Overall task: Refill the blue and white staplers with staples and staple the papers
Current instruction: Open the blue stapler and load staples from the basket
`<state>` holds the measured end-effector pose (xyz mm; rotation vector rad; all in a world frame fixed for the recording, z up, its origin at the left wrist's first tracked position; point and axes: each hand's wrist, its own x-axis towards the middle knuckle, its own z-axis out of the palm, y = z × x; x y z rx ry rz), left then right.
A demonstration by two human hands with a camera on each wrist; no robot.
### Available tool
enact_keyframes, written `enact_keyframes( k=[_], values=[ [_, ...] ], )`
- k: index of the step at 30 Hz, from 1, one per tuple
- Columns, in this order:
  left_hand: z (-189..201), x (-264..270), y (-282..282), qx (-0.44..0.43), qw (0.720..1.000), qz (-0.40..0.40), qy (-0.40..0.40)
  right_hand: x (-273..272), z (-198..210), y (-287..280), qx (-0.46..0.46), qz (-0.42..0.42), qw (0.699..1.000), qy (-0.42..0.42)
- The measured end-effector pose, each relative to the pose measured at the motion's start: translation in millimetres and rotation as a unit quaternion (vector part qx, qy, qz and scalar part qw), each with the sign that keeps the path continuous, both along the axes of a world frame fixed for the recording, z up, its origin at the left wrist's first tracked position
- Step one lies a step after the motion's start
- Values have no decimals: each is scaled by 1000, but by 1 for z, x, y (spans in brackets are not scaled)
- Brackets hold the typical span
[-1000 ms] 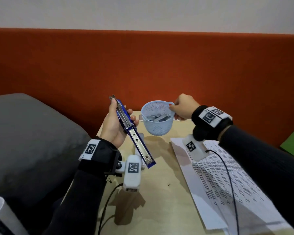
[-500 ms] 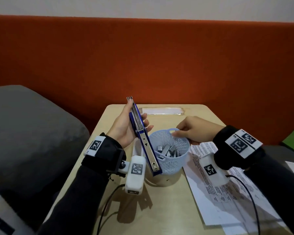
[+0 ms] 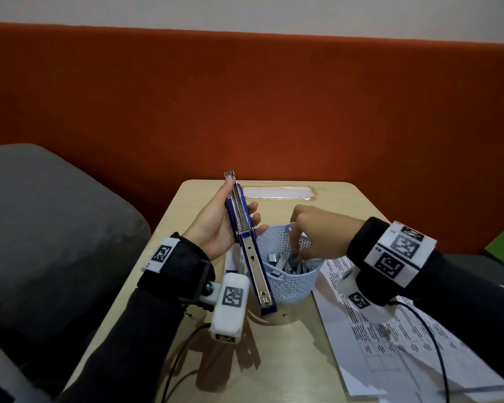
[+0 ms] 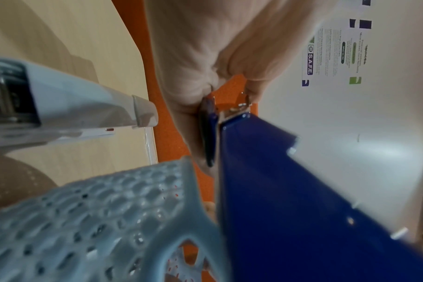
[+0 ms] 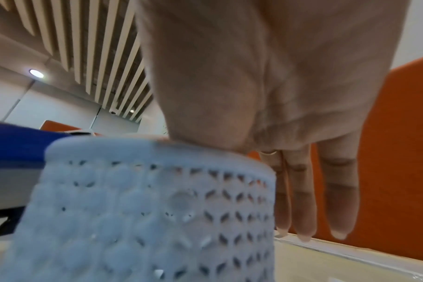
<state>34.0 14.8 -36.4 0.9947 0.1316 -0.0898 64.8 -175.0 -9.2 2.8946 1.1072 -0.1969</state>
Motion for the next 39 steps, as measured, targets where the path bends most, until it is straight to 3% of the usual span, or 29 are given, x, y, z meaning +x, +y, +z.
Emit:
enact_keyframes(
  k=[7, 17, 23, 27, 31, 35, 39],
  values=[
    [-1, 0, 1, -1, 1000, -4, 0, 4, 0, 3, 4, 13, 1000, -28],
    [0, -2, 0, -5, 1000, -11, 3, 14, 1, 10, -59, 16, 998, 30],
    [1, -1, 0, -11, 1000, 8, -8, 16, 6, 3, -25, 26, 999, 20],
    [2, -2, -1, -14, 1000, 15, -11, 15, 20, -8, 44, 24, 999, 15],
    [2, -2, -3, -11, 1000, 20, -10, 14, 32, -15, 185, 27, 982, 16],
    [2, -3, -5, 1, 1000, 14, -14, 13, 35, -11, 380, 41, 921, 80],
    [4, -5, -7, 14, 1000, -9, -24, 12, 26, 0, 471, 61, 875, 95]
  ],
)
